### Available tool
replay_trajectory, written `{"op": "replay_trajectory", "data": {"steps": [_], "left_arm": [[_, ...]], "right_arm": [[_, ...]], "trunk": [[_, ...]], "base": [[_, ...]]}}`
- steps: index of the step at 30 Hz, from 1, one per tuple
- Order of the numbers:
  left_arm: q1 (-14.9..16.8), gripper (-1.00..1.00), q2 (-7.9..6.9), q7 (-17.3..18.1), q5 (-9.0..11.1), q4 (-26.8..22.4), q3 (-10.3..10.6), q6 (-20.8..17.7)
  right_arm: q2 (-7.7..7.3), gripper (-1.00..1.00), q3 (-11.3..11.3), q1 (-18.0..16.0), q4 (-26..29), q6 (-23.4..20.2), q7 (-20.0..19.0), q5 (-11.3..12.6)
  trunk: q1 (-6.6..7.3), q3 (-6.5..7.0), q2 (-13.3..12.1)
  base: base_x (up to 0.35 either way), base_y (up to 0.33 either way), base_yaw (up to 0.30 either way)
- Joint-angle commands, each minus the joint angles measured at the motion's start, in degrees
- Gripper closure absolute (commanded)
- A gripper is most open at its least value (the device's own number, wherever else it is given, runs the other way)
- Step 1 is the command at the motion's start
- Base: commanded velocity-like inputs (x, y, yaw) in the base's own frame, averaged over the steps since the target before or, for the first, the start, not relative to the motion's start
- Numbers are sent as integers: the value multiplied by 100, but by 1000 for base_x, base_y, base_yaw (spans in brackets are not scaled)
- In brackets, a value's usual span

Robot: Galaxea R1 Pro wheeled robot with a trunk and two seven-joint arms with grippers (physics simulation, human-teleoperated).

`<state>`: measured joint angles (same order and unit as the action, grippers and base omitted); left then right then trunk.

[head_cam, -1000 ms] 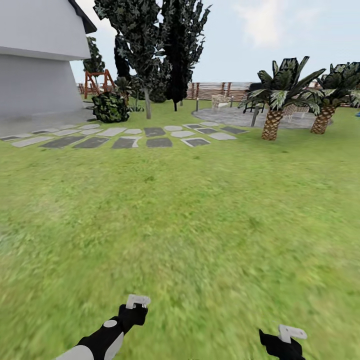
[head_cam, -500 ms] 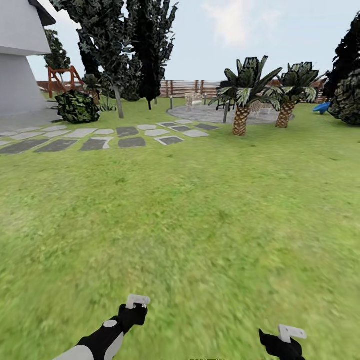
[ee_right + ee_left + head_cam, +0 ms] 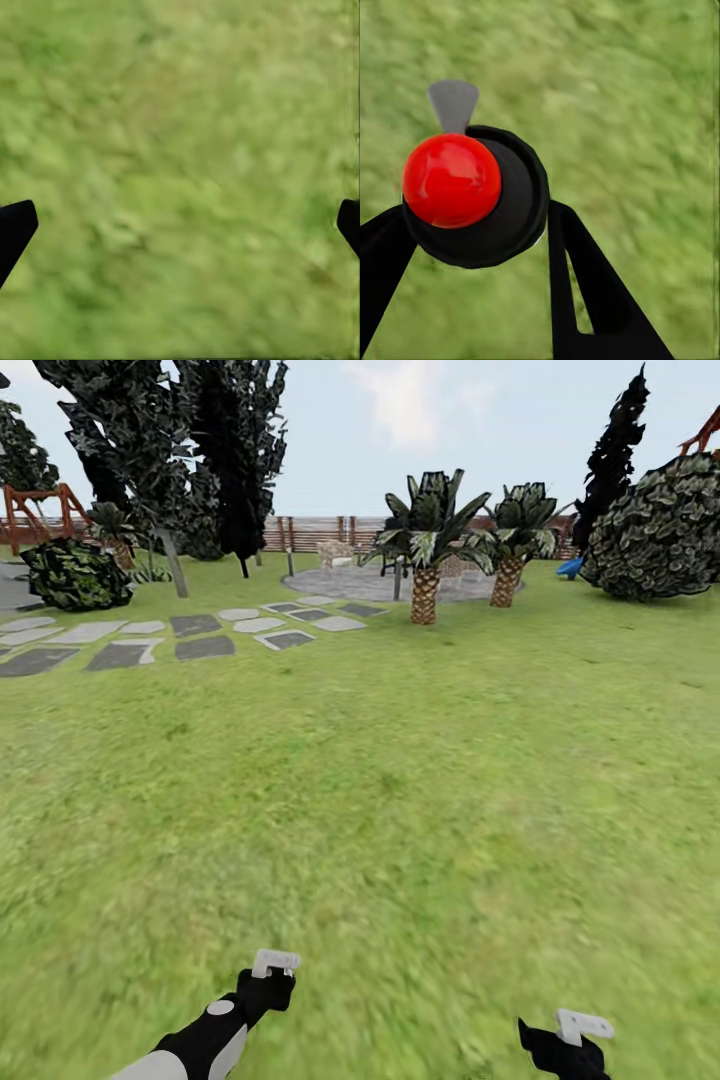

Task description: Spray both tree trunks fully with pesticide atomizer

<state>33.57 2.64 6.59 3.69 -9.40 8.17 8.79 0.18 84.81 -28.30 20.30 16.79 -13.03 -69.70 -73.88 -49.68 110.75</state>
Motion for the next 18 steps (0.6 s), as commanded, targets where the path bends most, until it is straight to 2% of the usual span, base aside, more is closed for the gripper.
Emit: {"op": "replay_trajectory", "data": {"steps": [1,18], "left_arm": [[0,100,0,0,0,-1,0,0],[0,100,0,0,0,-1,0,0]], "right_arm": [[0,-100,0,0,0,0,0,0],[0,-100,0,1,0,0,-6,0]], "trunk": [[0,-4,0],[0,-41,0]], "base": [[0,-276,-278],[0,-276,-286]]}}
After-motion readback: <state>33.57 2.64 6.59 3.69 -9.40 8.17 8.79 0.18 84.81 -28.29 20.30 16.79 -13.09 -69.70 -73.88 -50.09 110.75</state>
